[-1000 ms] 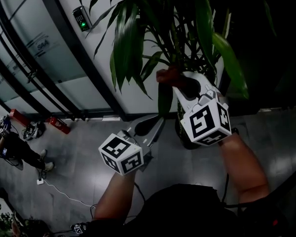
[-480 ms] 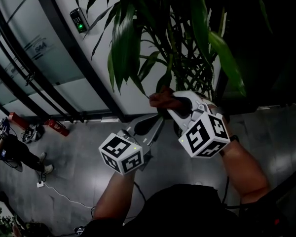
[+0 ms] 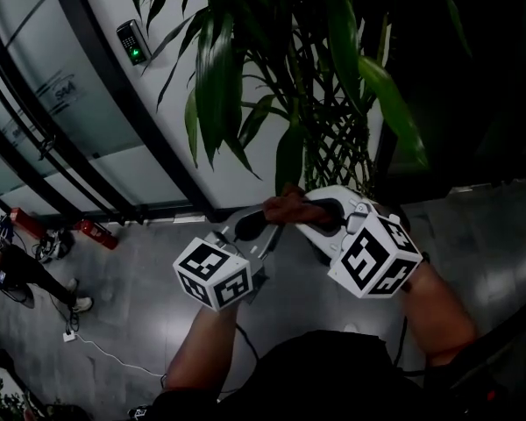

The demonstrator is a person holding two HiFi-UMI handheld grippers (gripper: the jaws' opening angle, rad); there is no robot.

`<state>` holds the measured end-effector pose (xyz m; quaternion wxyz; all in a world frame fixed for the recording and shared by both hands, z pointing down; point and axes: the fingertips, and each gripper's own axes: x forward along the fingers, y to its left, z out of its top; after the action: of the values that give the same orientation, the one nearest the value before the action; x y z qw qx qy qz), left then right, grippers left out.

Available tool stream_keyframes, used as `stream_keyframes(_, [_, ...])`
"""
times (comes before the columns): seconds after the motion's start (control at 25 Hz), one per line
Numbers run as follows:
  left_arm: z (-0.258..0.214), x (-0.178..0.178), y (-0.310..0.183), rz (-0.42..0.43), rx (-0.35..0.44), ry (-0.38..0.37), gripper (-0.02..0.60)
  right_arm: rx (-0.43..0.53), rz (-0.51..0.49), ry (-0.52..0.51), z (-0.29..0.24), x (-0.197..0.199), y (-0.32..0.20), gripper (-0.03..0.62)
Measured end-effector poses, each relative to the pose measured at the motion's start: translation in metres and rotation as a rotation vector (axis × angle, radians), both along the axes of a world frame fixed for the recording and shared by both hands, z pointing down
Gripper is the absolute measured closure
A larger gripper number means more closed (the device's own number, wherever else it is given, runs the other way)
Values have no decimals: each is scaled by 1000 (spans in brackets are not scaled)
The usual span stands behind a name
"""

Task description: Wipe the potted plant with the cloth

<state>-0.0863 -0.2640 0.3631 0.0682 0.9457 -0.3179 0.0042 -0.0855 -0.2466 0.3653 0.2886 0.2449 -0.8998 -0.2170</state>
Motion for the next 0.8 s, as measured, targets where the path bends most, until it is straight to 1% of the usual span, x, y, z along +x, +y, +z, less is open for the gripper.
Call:
stream_keyframes(0.08, [0,1,0,4,-1,5,563,2,8,-10,-2,3,2,531])
stream_keyframes(0.2, [0,2,1,6,-1,13,564,40,43,-20,-8,9,-1,531])
stream_keyframes(0.32, [-1,4,2,7,4,20,563,57,58,-35,-12,14,-1,531])
stream_keyframes(0.48, [-7,6,7,-8,24,52,560,110,62,-89,-28,20,7,531])
stream_keyframes(0.56, [-11,10,17,5,21,61,533,145,66,-116,-43,27,17,531])
stream_keyframes(0.68, [-26,20,36,52,3,76,472,200,74,-100,-67,46,32,531])
stream_keyframes(0.8, [-59,26,52,110,-3,146,463,230,77,-104,-93,70,47,531])
